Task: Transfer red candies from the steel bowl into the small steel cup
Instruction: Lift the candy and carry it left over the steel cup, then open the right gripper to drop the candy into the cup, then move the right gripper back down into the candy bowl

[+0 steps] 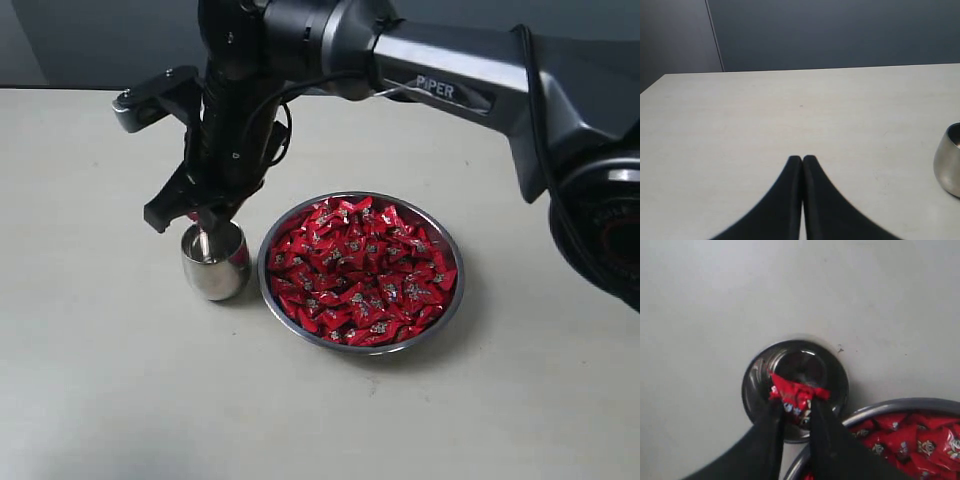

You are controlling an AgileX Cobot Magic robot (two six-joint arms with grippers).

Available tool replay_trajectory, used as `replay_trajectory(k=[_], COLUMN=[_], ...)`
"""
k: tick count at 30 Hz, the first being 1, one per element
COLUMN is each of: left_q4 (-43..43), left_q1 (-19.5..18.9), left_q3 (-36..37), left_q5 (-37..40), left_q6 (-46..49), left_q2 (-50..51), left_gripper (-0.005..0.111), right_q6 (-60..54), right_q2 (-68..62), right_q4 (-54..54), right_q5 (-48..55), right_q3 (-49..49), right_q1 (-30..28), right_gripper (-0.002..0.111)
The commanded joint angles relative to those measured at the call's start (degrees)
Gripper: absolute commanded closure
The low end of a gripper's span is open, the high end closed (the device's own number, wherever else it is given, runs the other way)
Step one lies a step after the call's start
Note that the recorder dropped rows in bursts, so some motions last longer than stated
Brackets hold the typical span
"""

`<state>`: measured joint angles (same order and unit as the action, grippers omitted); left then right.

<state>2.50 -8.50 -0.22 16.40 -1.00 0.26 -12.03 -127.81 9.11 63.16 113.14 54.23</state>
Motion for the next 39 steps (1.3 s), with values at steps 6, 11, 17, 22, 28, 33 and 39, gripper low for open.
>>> replay_trajectory(k=[6,11,17,22,28,33,39], left_q4=[0.07,0.07,0.07,0.07,0.07,0.07,0.07], left_q1=[0.11,0.11,0.11,0.11,0.11,0.11,0.11], left_q3=[0.22,0.22,0.22,0.22,0.22,0.22,0.22], left_q5=[-0.10,-0.10,-0.10,-0.10,-0.10,-0.10,-0.10], left_q6=[-0.15,-0.15,-0.15,-0.15,-0.15,-0.15,-0.15], left_q2=[-0.26,-0.26,-0.26,-0.26,-0.26,-0.26,-0.26], left_gripper=[0.106,0.106,0.106,0.106,0.106,0.106,0.106], right_q6=[0.06,0.06,0.06,1.13,5.44,7.90,11.12], right_q2=[-0.85,-0.90,-0.90,-0.07,3.58,8.44,17.57], right_q4=[-0.48,-0.48,-0.78,-6.99,-11.54,-7.98,-8.65], right_q5=[1.22,0.72,0.59,1.08,-1.77,-8.07,-19.54], right_q3=[0.45,0.45,0.45,0.45,0.09,-3.52,-19.43], right_q1=[0.16,0.16,0.16,-0.23,-4.30,-8.49,-10.87], right_gripper=[0.099,0.074,0.073,0.082,0.109,0.109,0.109])
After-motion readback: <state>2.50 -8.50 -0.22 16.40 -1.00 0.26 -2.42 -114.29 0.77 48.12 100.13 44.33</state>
